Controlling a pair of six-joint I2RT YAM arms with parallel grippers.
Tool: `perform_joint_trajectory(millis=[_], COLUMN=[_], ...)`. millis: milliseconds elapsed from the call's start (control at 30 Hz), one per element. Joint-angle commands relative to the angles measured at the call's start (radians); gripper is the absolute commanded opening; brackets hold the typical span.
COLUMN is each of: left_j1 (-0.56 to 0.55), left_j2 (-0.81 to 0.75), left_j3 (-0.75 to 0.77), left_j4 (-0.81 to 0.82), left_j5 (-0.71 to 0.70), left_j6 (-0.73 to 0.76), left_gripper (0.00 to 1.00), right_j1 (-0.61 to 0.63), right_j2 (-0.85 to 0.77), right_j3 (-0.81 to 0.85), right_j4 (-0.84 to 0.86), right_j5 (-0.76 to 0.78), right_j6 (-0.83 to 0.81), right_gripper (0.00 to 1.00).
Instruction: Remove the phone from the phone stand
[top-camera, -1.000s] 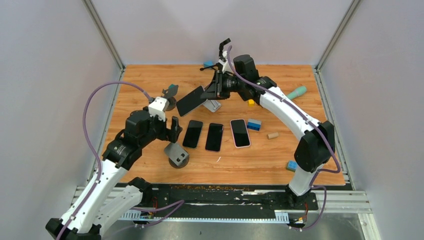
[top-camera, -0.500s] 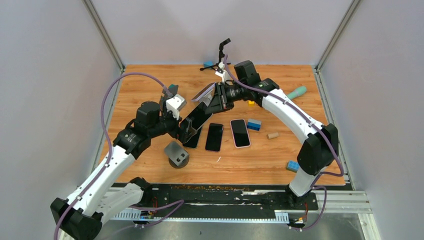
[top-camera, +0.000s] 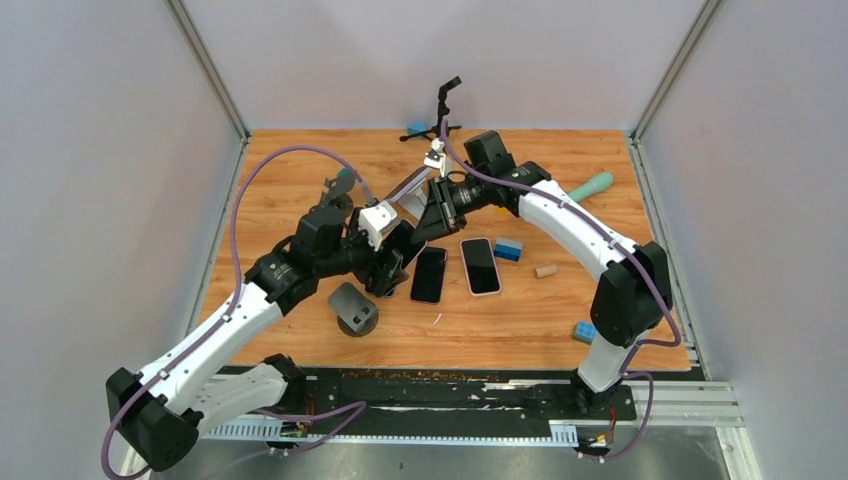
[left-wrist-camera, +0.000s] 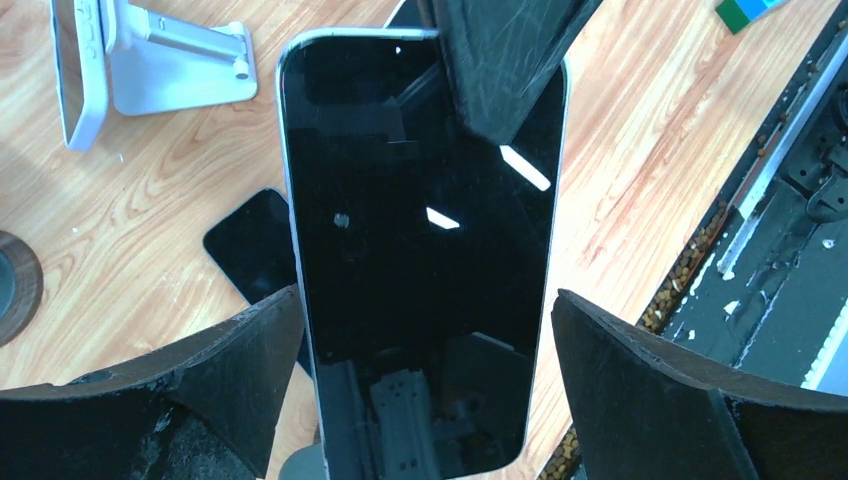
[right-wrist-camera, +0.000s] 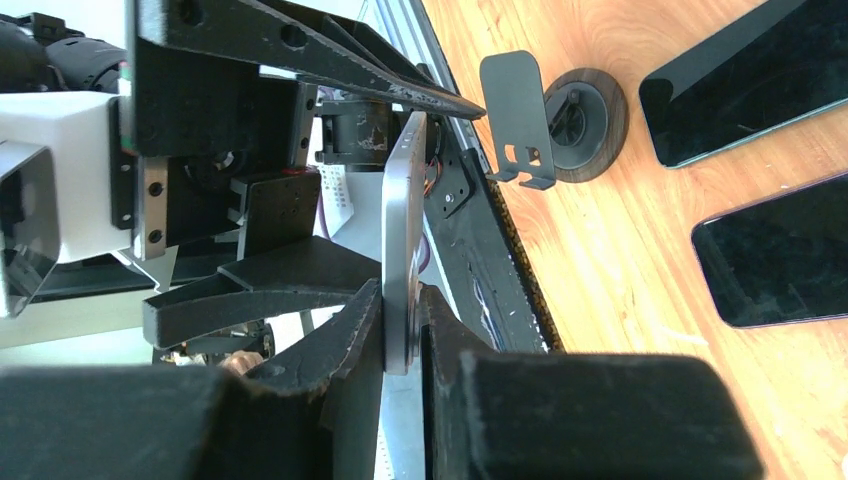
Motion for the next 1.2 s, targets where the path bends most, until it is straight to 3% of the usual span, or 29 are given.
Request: perform_joint_trajectory(millis=[0,200,600,767,833,1000,1167], left_j1=[-0.031,-0.056,-0.090,-0.098,-0.099,-0.101,-0.101], left_j2=[0.018,0.031,0.068,0.072,0.072,0.080,0.086], left_j3=[0.058,0.061,0.052,0.049,0.049,0.062,0.072], left_j4=[0.013,0.010,0.017,0.019,0.018,0.008,0.008], left_j5=[-0.047,-0.104,-0.149,-0.168,-0.178,-0.209,-0.217], left_j6=[0.060,0.080,0.095,0.098,0.100,0.086,0.060], left_gripper=[1.00,0.96,0.97,0.93,0.85,0.54,0.24], right_j1=[-0.005,-0.005,-0.004,-0.005,-0.005,-0.008,-0.017], right_j2=[-0.002,0.001,0.006,0.009,0.009,0.012,0.012], right_j3=[-0.006,-0.026,-0.026,-0.027,-0.028,-0.031,-0.034], right_j4=[0.021,0.018,0.016,0.016,0.016,0.016,0.018], right_j5=[-0.090,-0.101,-0.111,-0.112,-0.111,-0.110,-0.097], right_j6=[-0.022,-0.018,-0.007,-0.005,-0.004,-0.005,-0.010], right_gripper=[0.00,0.00,0.00,0.00,0.00,0.01,0.23])
